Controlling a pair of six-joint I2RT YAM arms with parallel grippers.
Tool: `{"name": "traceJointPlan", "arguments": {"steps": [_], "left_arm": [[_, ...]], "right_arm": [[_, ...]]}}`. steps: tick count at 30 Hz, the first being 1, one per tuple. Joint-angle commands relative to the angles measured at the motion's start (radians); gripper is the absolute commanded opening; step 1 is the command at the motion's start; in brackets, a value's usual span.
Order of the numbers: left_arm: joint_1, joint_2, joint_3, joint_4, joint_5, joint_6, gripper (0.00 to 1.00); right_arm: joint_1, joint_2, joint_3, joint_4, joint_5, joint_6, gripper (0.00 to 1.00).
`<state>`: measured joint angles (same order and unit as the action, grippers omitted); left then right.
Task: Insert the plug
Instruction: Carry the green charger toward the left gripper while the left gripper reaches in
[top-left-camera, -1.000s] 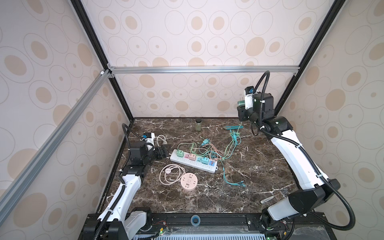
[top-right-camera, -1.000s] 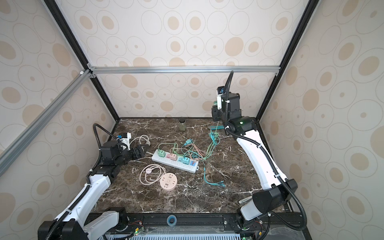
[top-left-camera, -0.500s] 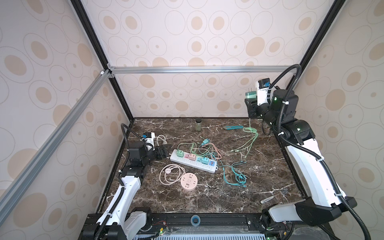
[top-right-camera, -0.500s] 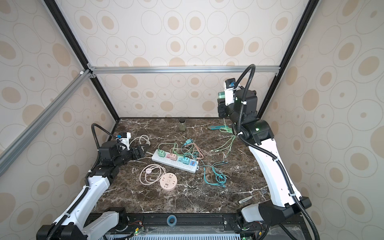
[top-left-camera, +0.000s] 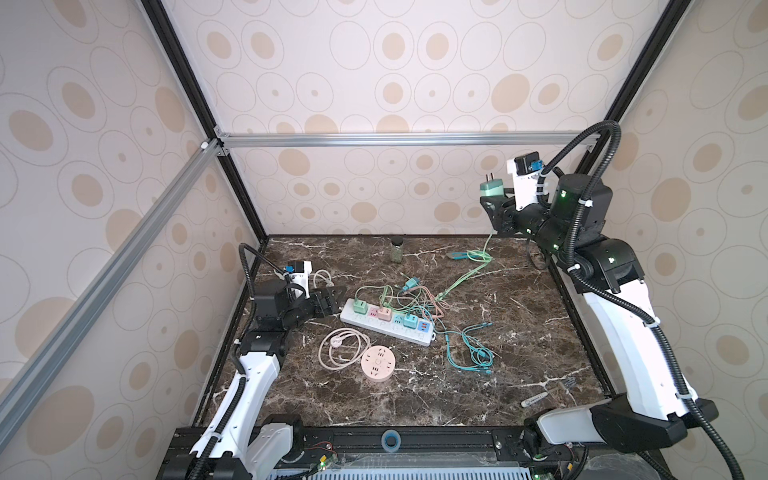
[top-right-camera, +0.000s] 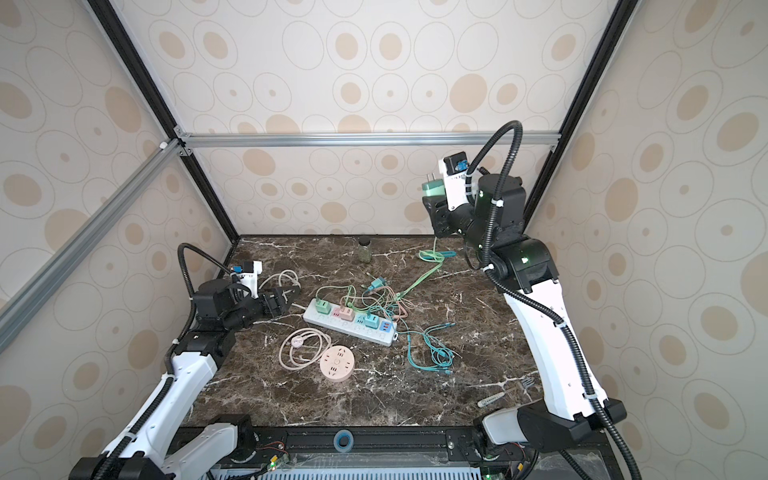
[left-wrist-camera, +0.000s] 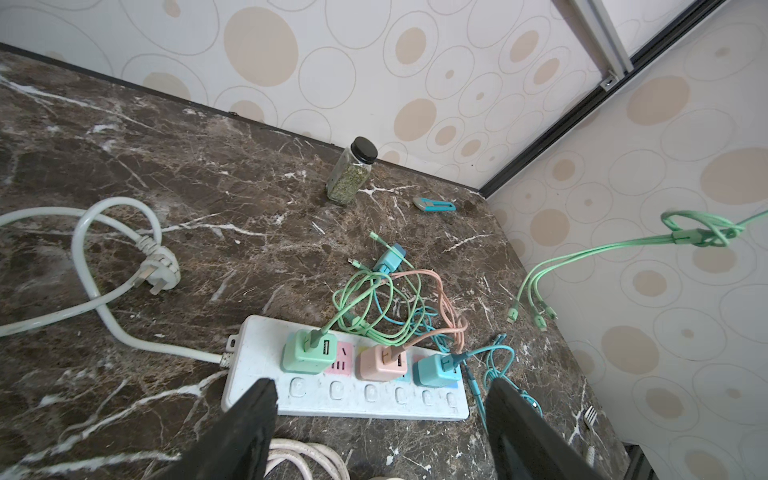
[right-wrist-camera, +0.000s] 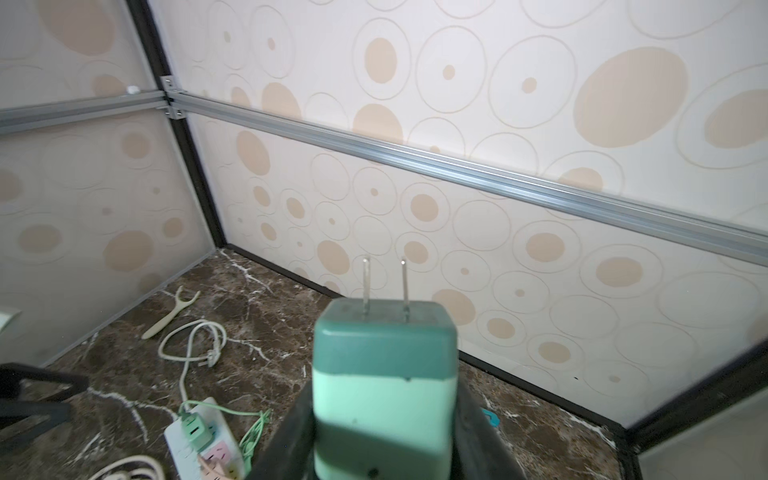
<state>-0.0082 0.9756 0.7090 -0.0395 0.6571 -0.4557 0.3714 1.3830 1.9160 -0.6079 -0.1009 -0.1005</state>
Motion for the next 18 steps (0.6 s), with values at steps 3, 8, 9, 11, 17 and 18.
{"name": "traceJointPlan", "arguments": {"steps": [3,8,9,11,17,18], "left_arm": [[0.004,-0.006,0.085,-0.018,0.082,0.009,0.79],[0.001,-0.007,0.126,-0.063,0.134,0.009,0.79],[-0.002,-0.008,0.136,-0.074,0.149,0.009,0.79],[-0.008,-0.016,0.155,-0.093,0.179,0.001,0.79],[-0.027,-0.047,0.189,-0.114,0.279,-0.024,0.80],[-0.031,-0.050,0.193,-0.121,0.294,-0.026,0.81]], "right_arm": [[0.006,-0.085,-0.099,0.026,-0.219,-0.019,0.23],[0.008,-0.155,-0.225,0.046,-0.331,-0.034,0.23],[0.009,-0.170,-0.258,0.052,-0.348,-0.037,0.23],[0.009,-0.199,-0.323,0.067,-0.368,-0.041,0.23],[0.022,-0.261,-0.487,0.110,-0.414,-0.055,0.23],[0.024,-0.269,-0.508,0.122,-0.416,-0.055,0.23]]}}
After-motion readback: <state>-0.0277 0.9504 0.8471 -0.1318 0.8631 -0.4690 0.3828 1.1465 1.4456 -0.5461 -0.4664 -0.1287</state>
